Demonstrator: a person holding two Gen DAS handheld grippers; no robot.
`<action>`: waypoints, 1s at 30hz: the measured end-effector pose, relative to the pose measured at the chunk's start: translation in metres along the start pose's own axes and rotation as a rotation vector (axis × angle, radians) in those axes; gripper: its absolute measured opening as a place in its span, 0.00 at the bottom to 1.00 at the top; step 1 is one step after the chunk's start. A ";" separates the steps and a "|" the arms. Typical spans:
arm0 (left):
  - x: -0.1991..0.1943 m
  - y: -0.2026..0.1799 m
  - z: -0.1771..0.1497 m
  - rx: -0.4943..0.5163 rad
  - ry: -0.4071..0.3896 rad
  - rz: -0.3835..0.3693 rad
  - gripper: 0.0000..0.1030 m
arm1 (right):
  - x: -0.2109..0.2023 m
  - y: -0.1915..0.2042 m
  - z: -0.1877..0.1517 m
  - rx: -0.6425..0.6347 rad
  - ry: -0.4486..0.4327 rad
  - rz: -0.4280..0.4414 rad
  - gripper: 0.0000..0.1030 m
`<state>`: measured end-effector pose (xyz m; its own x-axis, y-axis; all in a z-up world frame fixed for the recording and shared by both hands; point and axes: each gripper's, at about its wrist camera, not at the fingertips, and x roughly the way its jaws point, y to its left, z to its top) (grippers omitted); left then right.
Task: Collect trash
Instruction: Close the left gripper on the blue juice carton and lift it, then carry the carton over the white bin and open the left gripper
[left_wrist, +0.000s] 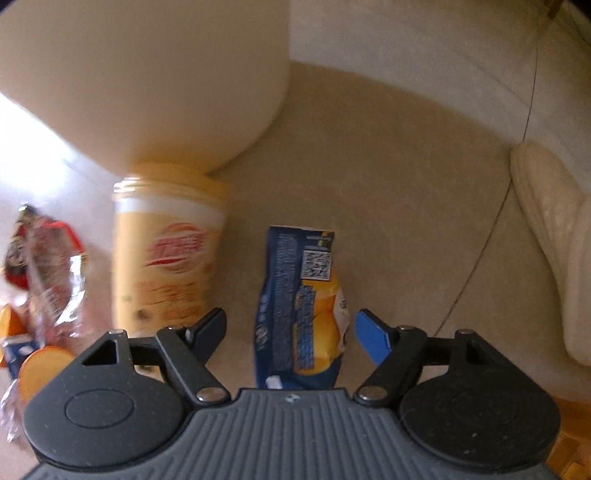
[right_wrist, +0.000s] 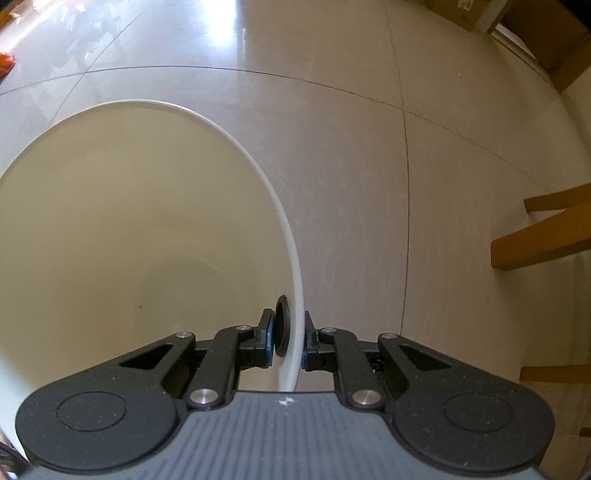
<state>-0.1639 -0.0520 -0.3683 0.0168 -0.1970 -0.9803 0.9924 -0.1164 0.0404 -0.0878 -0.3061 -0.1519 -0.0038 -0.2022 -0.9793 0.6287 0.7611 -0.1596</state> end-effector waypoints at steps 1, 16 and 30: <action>0.006 -0.002 0.001 0.007 0.010 0.000 0.71 | 0.000 0.000 0.000 -0.003 0.001 0.001 0.15; 0.002 -0.007 -0.009 0.008 0.023 -0.023 0.59 | 0.000 -0.004 0.000 -0.015 -0.002 0.006 0.15; -0.066 0.051 0.004 -0.068 0.066 -0.015 0.58 | 0.000 0.005 0.001 -0.015 0.011 -0.022 0.15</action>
<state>-0.1145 -0.0486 -0.3011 0.0079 -0.1308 -0.9914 0.9986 -0.0515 0.0148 -0.0837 -0.3034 -0.1525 -0.0262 -0.2119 -0.9769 0.6168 0.7657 -0.1826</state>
